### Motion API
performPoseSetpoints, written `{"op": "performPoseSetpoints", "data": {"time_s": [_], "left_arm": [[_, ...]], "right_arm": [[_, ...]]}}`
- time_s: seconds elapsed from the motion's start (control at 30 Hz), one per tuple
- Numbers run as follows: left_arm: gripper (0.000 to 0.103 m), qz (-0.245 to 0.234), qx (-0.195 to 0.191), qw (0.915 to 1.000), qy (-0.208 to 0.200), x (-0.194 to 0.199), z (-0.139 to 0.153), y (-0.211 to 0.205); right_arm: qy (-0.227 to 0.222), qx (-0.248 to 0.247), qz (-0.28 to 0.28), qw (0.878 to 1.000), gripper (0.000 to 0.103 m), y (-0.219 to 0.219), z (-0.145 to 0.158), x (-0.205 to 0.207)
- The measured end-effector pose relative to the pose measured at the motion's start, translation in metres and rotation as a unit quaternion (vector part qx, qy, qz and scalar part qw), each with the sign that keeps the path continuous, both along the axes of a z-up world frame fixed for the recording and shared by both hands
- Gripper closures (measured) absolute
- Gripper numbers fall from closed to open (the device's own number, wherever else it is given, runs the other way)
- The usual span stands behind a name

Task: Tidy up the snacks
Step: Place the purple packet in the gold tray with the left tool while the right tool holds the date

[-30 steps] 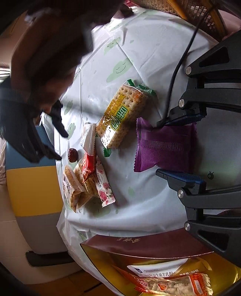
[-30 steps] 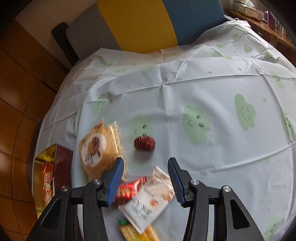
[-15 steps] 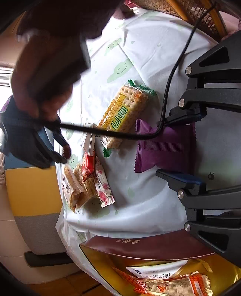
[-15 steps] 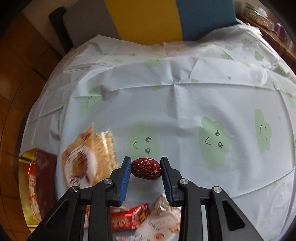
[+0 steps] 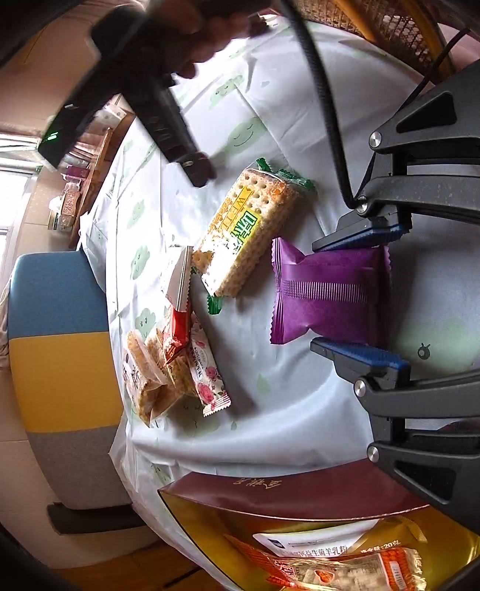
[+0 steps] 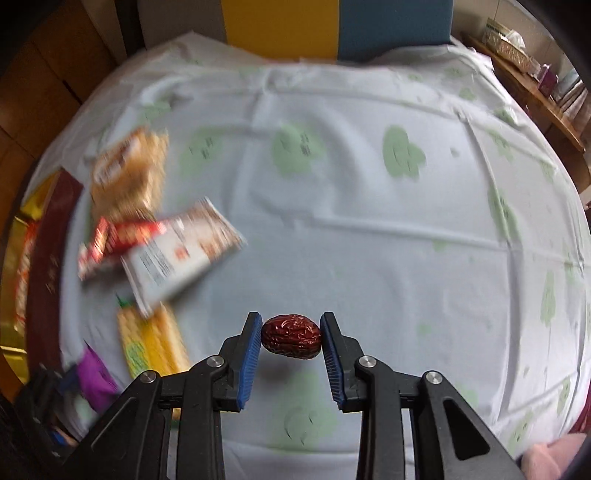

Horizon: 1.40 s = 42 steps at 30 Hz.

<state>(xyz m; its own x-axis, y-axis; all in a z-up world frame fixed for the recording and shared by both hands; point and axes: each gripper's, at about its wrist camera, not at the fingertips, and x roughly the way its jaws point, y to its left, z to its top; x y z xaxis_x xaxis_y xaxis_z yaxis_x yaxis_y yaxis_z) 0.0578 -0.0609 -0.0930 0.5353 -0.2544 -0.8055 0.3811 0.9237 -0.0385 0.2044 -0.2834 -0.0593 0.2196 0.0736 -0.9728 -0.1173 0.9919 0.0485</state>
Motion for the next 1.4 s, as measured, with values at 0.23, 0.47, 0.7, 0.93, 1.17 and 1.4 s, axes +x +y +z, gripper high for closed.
{"op": "performPoseSetpoints", "data": {"time_s": [0.23, 0.47, 0.7, 0.93, 1.17, 1.4], "left_arm": [[0.060, -0.010, 0.002, 0.9999, 0.012, 0.004, 0.006, 0.002], [0.060, -0.021, -0.001, 0.9996, -0.018, -0.016, 0.034, 0.010], [0.060, 0.018, -0.061, 0.9975, -0.030, -0.019, 0.074, 0.043], [0.060, 0.138, -0.107, 0.9842, -0.029, 0.017, 0.099, 0.110], [0.055, 0.207, -0.079, 0.9748, -0.025, 0.073, 0.097, 0.155], [0.052, 0.228, -0.085, 0.9698, -0.021, 0.084, 0.092, 0.165]], "right_arm": [[0.008, -0.008, 0.008, 1.000, 0.070, -0.005, -0.014, 0.003], [0.002, -0.017, 0.018, 1.000, 0.070, -0.007, -0.014, 0.000], [-0.009, -0.042, 0.038, 0.998, 0.070, 0.011, -0.013, -0.012], [-0.013, -0.050, 0.043, 0.998, 0.070, 0.018, -0.017, -0.011], [-0.015, -0.054, 0.046, 0.997, 0.070, 0.018, -0.016, -0.013], [-0.015, -0.056, 0.050, 0.997, 0.070, 0.017, -0.016, -0.013]]}}
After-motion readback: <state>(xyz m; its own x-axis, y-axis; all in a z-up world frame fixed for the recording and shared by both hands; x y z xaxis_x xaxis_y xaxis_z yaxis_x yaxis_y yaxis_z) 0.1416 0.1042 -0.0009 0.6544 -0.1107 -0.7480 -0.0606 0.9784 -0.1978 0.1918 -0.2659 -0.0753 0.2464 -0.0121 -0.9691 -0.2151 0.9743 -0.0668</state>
